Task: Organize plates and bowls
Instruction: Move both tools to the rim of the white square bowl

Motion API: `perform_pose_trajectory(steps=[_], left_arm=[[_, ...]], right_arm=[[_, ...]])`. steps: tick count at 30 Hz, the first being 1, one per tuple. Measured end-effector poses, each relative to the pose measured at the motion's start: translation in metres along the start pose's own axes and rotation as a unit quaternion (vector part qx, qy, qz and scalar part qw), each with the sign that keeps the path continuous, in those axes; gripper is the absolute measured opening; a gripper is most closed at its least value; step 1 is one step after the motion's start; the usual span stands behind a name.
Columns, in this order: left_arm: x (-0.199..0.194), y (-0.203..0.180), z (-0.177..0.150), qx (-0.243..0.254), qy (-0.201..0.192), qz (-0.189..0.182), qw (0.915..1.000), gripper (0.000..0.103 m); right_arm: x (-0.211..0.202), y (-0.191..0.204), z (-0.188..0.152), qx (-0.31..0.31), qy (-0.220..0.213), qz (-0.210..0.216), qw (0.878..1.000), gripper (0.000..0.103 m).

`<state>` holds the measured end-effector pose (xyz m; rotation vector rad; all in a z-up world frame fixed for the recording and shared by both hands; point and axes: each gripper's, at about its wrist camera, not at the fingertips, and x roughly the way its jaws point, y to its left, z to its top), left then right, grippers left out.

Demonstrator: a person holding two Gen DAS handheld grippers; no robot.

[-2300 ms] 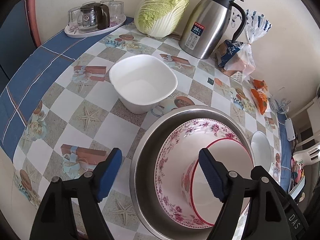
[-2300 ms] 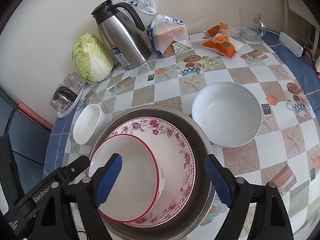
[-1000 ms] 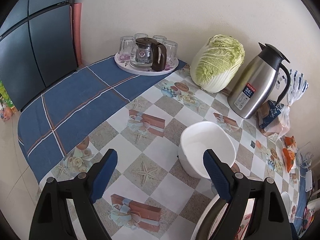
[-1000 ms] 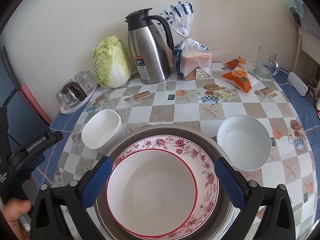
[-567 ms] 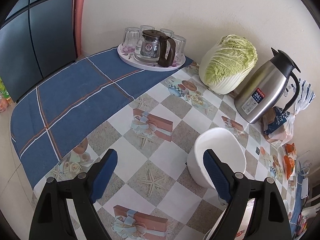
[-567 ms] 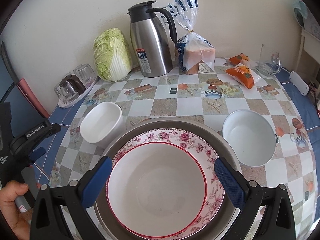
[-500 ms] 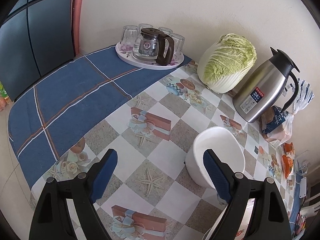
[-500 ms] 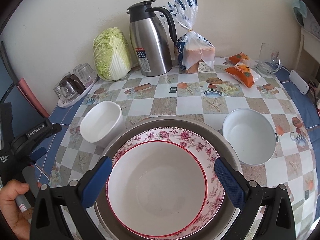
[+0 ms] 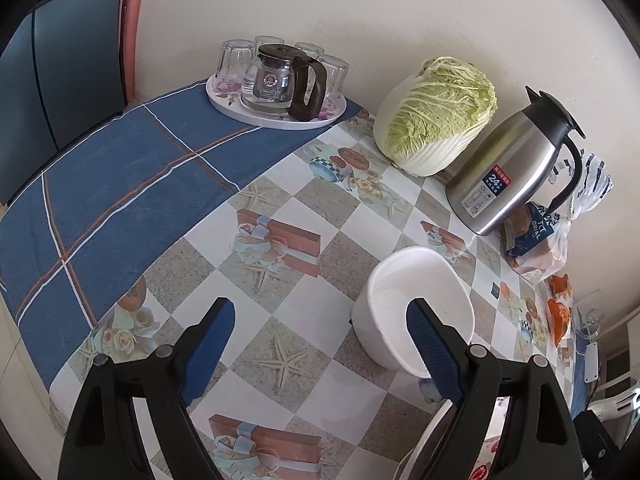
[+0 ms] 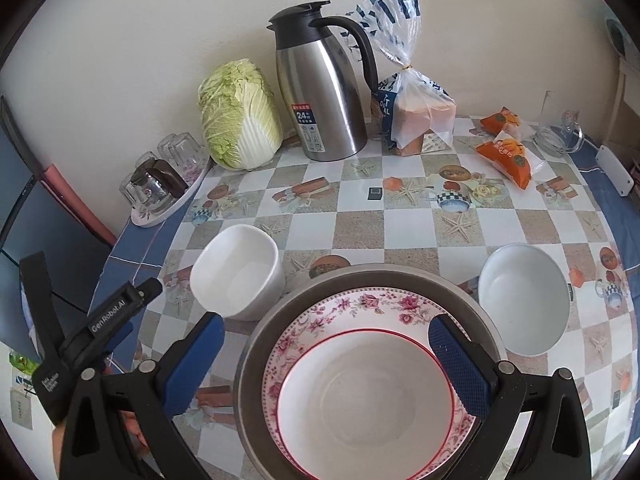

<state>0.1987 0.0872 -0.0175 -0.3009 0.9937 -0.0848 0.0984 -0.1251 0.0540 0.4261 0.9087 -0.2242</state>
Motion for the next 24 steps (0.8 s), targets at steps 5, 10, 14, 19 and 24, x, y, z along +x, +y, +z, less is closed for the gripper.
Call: perform_pose_trajectory(steps=[5, 10, 14, 19, 24], left_arm=[[0.003, 0.005, 0.0, -0.007, 0.006, -0.005, 0.9999, 0.088], [0.007, 0.014, 0.0, -0.034, 0.003, -0.005, 0.9994, 0.088], [0.007, 0.021, 0.002, -0.054, -0.005, -0.009, 0.9985, 0.088], [0.014, 0.023, 0.001, -0.064, 0.001, -0.014, 0.9978, 0.088], [0.02, 0.026, 0.001, -0.069, 0.016, -0.022, 0.9972, 0.088]], right_arm=[[0.016, 0.016, 0.006, -0.01, 0.025, 0.004, 1.0, 0.103], [0.03, 0.018, 0.016, -0.005, 0.043, 0.006, 0.999, 0.103], [0.041, 0.028, 0.022, -0.027, 0.06, -0.006, 0.998, 0.103], [0.051, 0.034, 0.03, -0.018, 0.07, -0.01, 0.997, 0.101], [0.058, 0.038, 0.033, -0.027, 0.075, -0.028, 0.996, 0.089]])
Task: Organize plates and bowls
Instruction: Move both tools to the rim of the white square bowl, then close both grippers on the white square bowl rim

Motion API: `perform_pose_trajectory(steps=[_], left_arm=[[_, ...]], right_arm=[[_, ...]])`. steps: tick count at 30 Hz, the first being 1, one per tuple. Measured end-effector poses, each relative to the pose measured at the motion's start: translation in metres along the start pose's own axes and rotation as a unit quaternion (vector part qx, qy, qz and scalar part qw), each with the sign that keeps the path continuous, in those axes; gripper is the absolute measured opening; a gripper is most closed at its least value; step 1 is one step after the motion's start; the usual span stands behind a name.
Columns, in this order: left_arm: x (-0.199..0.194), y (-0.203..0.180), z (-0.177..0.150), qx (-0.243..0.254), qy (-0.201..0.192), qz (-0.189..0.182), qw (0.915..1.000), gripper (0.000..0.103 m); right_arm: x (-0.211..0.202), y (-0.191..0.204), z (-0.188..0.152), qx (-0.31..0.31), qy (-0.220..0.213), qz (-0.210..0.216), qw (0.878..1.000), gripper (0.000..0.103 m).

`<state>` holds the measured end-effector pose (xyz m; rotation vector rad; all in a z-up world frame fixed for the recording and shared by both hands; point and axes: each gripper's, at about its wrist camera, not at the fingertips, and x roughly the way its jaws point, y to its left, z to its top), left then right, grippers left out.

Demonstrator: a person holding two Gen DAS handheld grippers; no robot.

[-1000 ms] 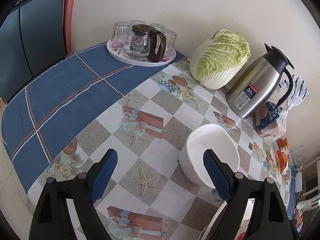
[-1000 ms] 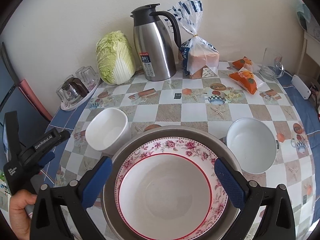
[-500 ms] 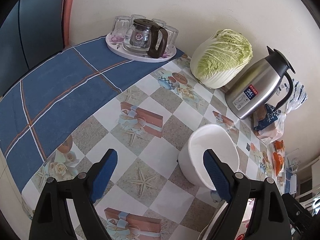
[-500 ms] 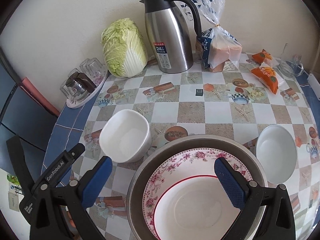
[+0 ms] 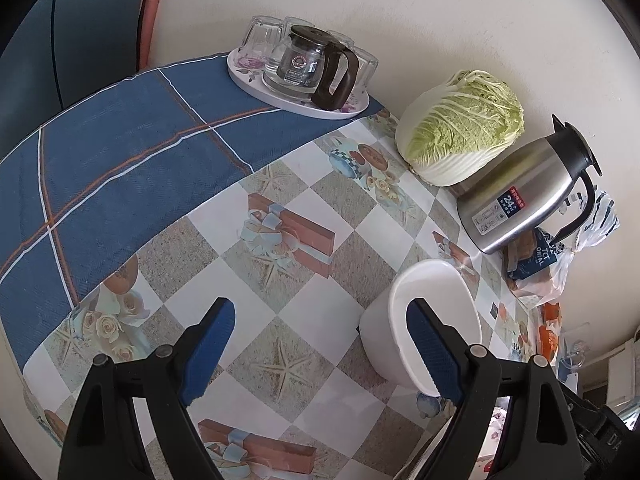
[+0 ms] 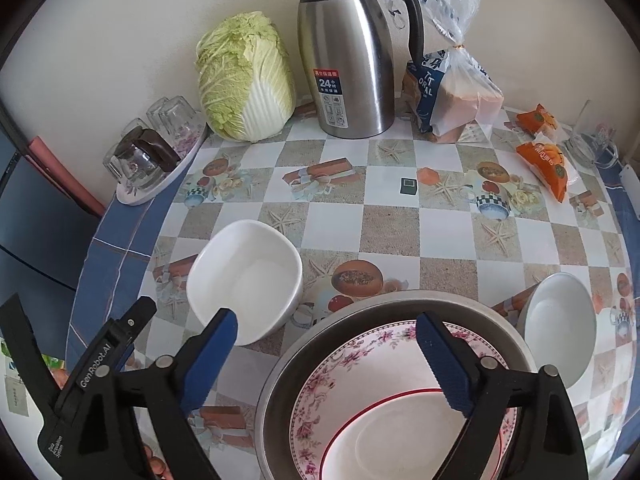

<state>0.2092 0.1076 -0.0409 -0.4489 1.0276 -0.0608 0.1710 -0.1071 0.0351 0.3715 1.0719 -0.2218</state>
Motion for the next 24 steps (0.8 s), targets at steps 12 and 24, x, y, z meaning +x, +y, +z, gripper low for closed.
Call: perform_pose_trajectory(steps=[12, 24], left_arm=[[0.015, -0.013, 0.001, 0.003, 0.031, -0.039, 0.9987, 0.086], [0.041, -0.031, 0.001, 0.008, 0.059, -0.064, 0.9962, 0.05]], right_arm=[[0.031, 0.014, 0.006, -0.016, 0.03, -0.013, 0.999, 0.059], [0.064, 0.025, 0.014, -0.006, 0.05, 0.0, 0.999, 0.019]])
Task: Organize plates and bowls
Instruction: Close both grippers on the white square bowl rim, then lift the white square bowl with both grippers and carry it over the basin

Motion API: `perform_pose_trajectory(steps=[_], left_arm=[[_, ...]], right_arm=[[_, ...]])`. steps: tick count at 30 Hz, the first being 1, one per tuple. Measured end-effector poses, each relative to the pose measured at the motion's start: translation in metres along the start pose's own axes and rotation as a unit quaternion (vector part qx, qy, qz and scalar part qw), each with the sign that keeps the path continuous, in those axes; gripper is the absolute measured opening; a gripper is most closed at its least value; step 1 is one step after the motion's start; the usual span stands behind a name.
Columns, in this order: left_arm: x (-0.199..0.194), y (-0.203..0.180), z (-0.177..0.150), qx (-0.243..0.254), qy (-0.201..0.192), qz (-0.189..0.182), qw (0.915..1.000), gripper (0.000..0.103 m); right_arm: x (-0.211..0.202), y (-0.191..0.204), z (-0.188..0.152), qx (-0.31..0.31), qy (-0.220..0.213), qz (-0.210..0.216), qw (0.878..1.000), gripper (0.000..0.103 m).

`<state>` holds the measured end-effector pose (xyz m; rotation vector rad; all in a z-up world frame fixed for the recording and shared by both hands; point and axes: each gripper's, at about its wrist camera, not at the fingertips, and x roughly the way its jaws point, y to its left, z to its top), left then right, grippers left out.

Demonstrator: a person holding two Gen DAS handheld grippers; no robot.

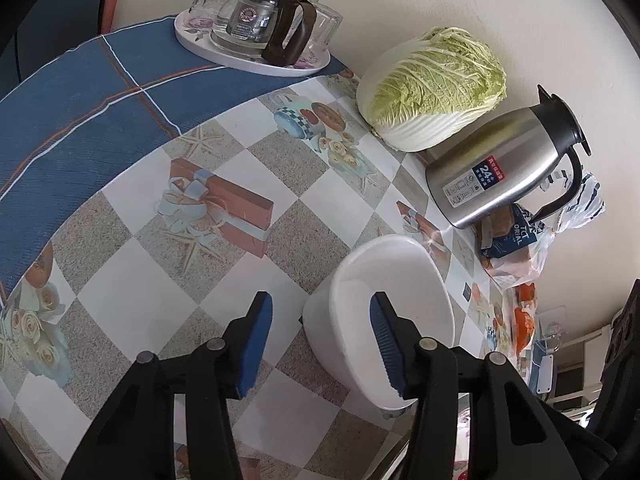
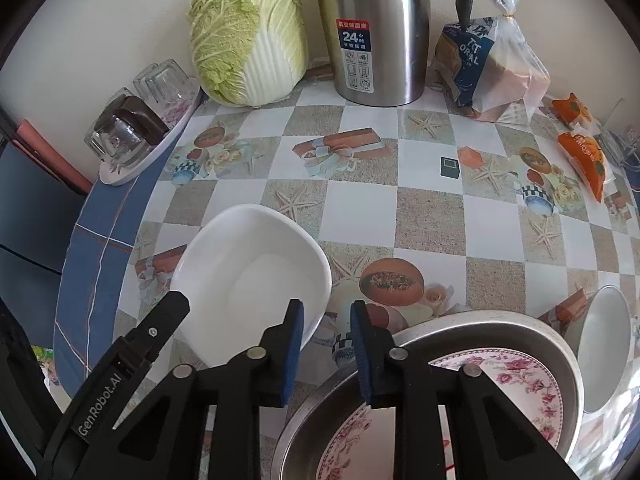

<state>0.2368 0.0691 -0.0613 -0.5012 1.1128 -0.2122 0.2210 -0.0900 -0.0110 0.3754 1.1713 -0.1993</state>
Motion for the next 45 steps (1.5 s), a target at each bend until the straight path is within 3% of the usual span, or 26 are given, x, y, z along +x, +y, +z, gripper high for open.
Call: perform_pose_trajectory(steps=[5, 14, 23, 35, 45], left_arm=[[0.014, -0.003, 0.003, -0.002, 0.009, -0.001, 1.0, 0.037], [0.042, 0.003, -0.004, -0.009, 0.032, 0.0, 0.9994, 0.027], [0.04, 0.007, -0.007, -0.008, 0.028, 0.015, 0.9995, 0.02], [-0.006, 0.005, -0.011, 0.009, 0.0, 0.025, 0.9996, 0.019], [-0.054, -0.024, -0.02, 0.05, -0.041, 0.02, 0.9977, 0.018]], right_arm=[[0.01, 0.0, 0.005, 0.006, 0.001, 0.005, 1.0, 0.01], [0.034, 0.004, 0.012, 0.005, 0.016, -0.004, 1.0, 0.01], [0.031, 0.01, 0.008, -0.004, 0.014, -0.003, 1.0, 0.011], [-0.008, 0.024, -0.005, -0.012, -0.007, 0.014, 1.0, 0.011], [-0.062, 0.019, -0.025, -0.012, -0.041, 0.032, 0.999, 0.012]])
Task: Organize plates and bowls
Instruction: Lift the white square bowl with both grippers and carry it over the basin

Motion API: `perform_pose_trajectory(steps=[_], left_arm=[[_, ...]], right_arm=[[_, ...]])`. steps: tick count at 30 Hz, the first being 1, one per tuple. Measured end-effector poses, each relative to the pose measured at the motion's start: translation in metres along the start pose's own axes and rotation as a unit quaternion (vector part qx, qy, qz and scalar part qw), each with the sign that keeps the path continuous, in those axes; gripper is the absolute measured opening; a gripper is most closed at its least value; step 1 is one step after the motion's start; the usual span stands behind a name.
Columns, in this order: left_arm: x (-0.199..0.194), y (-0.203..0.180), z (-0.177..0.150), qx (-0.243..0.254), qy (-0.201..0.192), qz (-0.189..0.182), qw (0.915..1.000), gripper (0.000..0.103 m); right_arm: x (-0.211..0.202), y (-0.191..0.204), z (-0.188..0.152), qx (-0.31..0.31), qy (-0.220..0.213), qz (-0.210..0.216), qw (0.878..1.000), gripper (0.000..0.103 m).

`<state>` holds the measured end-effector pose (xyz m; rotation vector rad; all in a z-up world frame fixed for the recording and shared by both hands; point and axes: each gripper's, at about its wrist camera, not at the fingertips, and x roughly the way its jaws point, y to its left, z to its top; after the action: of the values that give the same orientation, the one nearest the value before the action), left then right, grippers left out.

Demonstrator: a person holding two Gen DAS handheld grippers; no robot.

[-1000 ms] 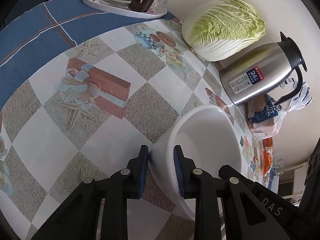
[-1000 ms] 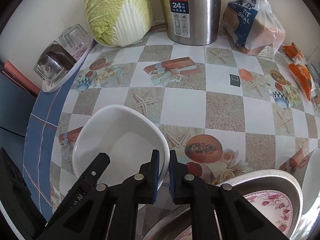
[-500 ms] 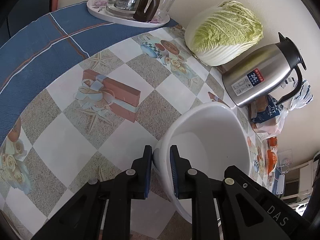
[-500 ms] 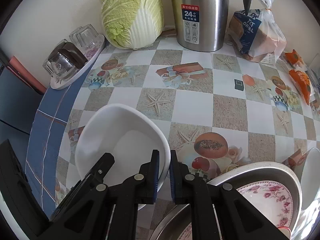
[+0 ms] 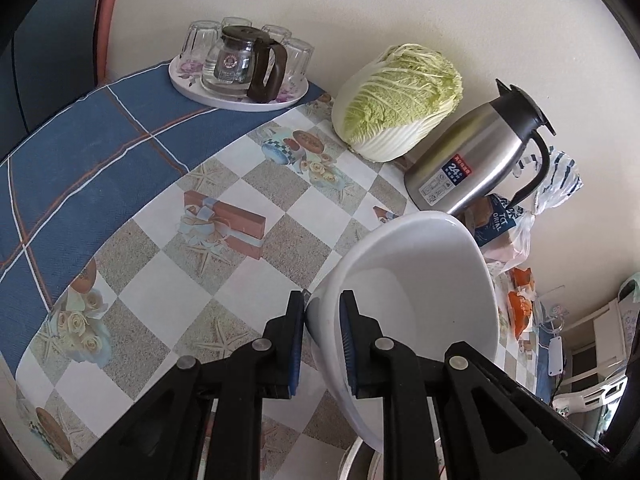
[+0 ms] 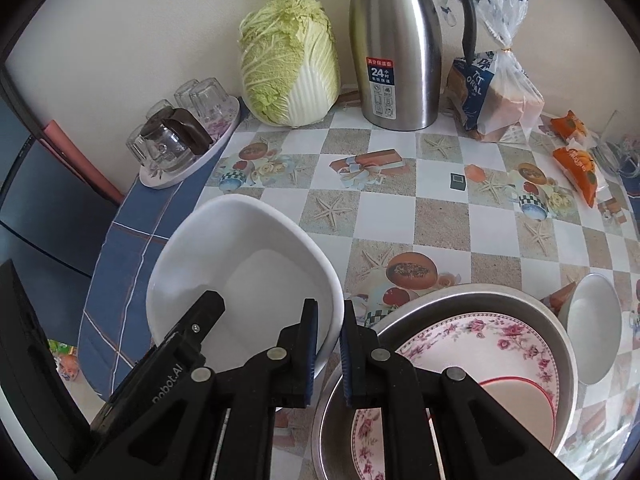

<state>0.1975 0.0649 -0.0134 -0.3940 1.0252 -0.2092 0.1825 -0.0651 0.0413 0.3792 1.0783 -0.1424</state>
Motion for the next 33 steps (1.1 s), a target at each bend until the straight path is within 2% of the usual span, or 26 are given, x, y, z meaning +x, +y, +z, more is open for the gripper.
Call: perform_pose_trajectory(steps=[6, 12, 16, 24, 33], left_arm=[[-0.021, -0.015, -0.009, 0.024, -0.01, -0.017, 0.9995, 0.018], [-0.041, -0.034, -0.026, 0.061, -0.023, -0.015, 0.9977, 0.018], [-0.048, -0.046, -0.04, 0.082, -0.019, -0.017, 0.9963, 0.018], [-0.066, -0.079, -0.07, 0.148, -0.028, -0.012, 0.9884, 0.018], [-0.065, -0.103, -0.092, 0.195, -0.019, -0.004, 0.9806, 0.018]], right_arm=[[-0.027, -0.013, -0.012, 0.011, -0.026, 0.007, 1.0, 0.012], [-0.049, -0.034, -0.03, 0.043, -0.047, 0.03, 0.997, 0.012], [-0.061, -0.048, -0.046, 0.05, -0.063, 0.03, 0.996, 0.012], [-0.083, -0.082, -0.083, 0.081, -0.089, 0.046, 0.992, 0.013], [-0.094, -0.11, -0.102, 0.09, -0.108, 0.046, 0.989, 0.013]])
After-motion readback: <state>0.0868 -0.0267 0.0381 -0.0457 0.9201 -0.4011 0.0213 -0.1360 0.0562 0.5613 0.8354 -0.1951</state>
